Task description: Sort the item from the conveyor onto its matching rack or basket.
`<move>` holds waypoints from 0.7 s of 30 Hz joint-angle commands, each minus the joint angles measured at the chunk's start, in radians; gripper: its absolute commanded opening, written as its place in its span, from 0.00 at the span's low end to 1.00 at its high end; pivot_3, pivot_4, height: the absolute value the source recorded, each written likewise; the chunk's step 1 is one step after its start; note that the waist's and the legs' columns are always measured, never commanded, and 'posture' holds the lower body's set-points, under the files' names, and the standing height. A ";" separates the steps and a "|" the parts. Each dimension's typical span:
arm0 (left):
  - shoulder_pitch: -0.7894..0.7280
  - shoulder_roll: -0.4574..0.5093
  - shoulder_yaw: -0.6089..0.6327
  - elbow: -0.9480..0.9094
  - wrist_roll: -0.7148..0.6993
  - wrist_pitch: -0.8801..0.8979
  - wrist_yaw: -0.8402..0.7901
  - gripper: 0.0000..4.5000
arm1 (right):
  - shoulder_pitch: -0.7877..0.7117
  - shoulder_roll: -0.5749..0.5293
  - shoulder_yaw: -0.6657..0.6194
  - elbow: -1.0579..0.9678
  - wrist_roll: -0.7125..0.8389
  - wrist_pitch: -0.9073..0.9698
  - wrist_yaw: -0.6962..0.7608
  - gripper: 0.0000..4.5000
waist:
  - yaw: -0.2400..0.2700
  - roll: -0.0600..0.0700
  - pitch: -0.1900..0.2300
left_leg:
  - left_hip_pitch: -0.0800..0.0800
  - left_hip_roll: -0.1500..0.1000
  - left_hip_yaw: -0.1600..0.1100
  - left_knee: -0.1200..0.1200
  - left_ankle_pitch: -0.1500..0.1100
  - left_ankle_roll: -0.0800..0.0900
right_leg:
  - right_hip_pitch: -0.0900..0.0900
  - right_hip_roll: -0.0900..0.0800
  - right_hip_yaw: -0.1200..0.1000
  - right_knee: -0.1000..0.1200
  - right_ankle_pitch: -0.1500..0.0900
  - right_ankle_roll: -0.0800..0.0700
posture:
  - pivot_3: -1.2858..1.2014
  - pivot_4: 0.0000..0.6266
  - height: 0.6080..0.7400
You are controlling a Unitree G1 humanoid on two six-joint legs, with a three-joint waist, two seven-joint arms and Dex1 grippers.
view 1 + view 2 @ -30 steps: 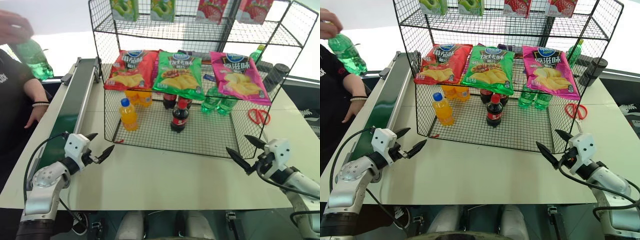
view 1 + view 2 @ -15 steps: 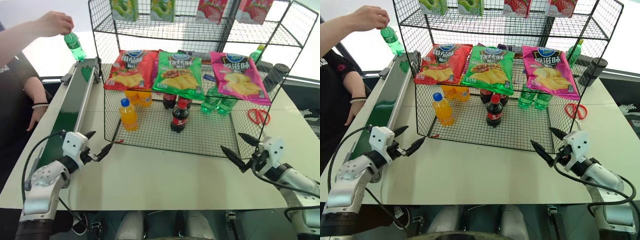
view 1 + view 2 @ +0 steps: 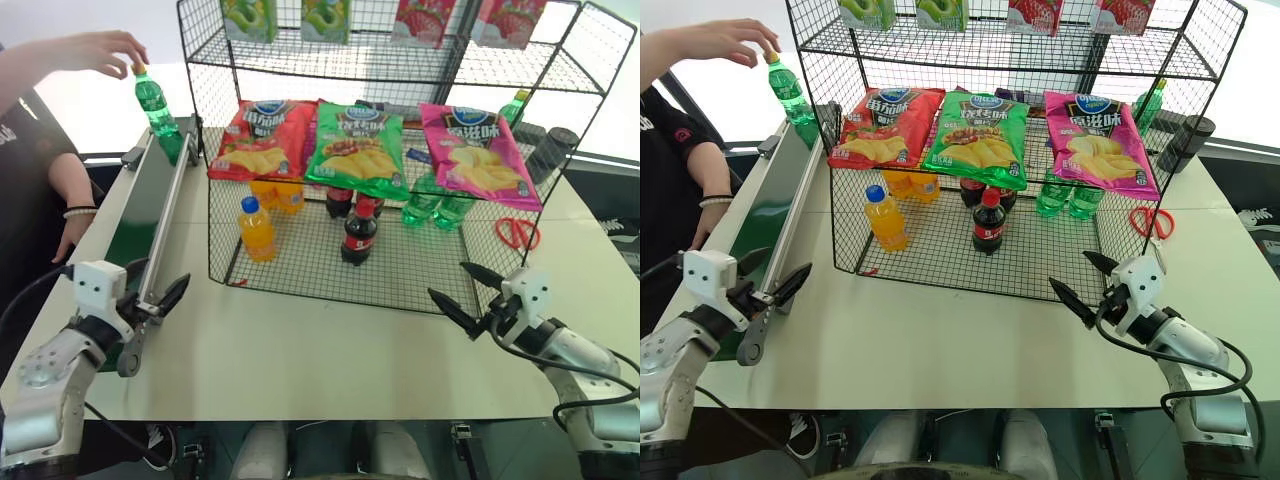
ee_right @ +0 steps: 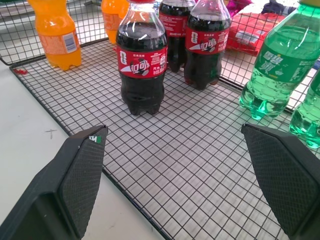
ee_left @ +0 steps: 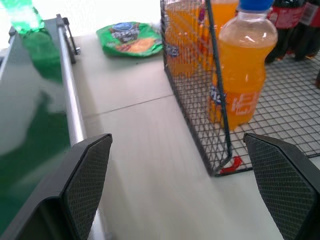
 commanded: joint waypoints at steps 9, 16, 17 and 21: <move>0.017 -0.010 0.143 -0.011 -0.101 0.082 0.065 1.00 | -0.043 0.018 0.029 0.011 0.007 -0.021 0.027 0.99 | 0.000 0.000 0.000 | 0.000 0.000 0.000 0.000 0.000 0.000 | 0.000 0.000 0.000 0.000 0.000 0.000 | 0.52 0.24 0.88; -0.035 -0.046 0.197 0.065 -0.120 0.054 0.135 1.00 | -0.029 0.048 0.079 -0.080 0.005 0.014 -0.001 0.99 | 0.000 -0.001 -0.001 | 0.000 0.000 0.000 0.000 0.000 0.000 | 0.000 0.000 0.000 0.000 0.000 0.000 | 0.52 0.24 0.88; -0.043 -0.044 0.191 0.081 -0.092 0.035 0.148 1.00 | -0.027 0.050 0.088 -0.097 0.006 0.022 -0.005 0.99 | 0.000 -0.001 -0.001 | 0.000 0.000 0.000 0.000 0.000 0.000 | 0.000 0.000 0.000 0.000 0.000 0.000 | 0.52 0.24 0.88; -0.082 -0.051 0.176 0.128 -0.033 -0.020 0.204 1.00 | -0.012 0.060 0.121 -0.168 0.017 0.066 -0.026 0.99 | 0.001 -0.003 -0.002 | 0.000 0.000 0.000 0.000 0.000 0.000 | 0.000 0.000 0.000 0.000 0.000 0.000 | 0.52 0.24 0.88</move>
